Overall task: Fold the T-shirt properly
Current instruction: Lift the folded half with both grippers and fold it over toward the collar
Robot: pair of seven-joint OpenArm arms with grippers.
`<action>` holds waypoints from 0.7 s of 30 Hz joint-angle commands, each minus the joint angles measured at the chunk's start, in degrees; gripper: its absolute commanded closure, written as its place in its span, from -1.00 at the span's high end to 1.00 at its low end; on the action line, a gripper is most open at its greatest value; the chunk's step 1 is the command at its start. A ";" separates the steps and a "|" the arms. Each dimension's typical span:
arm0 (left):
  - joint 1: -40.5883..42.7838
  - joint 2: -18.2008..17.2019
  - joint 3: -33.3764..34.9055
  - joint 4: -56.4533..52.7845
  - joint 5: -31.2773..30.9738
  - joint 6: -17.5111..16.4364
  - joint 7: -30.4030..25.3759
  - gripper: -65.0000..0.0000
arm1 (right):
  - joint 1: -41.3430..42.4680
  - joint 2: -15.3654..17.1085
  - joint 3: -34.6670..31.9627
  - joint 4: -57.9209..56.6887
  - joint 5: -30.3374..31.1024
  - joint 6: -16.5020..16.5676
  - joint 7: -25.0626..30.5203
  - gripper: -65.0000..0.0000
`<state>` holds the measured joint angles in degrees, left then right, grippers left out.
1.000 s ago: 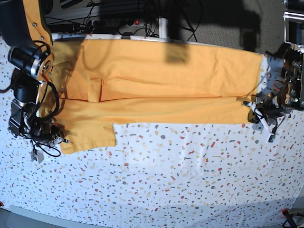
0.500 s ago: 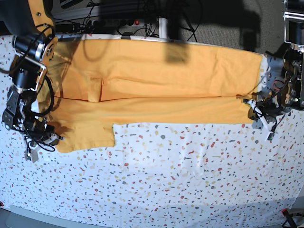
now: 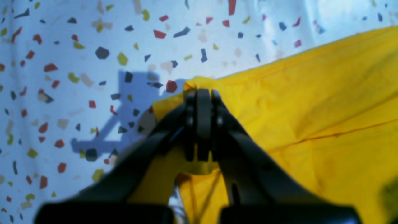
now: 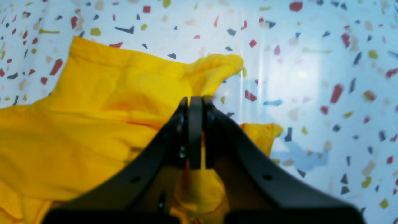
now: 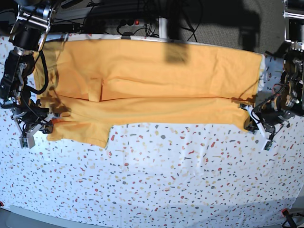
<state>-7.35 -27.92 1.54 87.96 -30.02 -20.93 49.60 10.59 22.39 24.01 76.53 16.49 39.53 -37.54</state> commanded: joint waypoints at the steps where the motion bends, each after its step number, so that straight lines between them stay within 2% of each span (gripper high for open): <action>1: -0.35 -0.98 -0.44 1.62 -0.46 0.15 -1.03 -1.00 | 0.24 1.07 0.26 2.75 0.70 0.47 1.05 -1.00; 8: 4.90 -0.96 -0.44 6.71 -0.07 0.17 -0.98 -1.00 | -8.31 1.07 0.26 17.33 0.63 0.47 -2.38 -1.00; 21: 12.48 -1.01 -0.44 17.00 3.65 0.17 0.96 -1.00 | -29.92 1.09 0.26 41.68 0.22 0.47 -3.34 -1.00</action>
<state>5.80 -27.92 1.54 103.79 -25.89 -20.95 51.48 -19.62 22.63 23.90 117.30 16.27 39.75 -41.91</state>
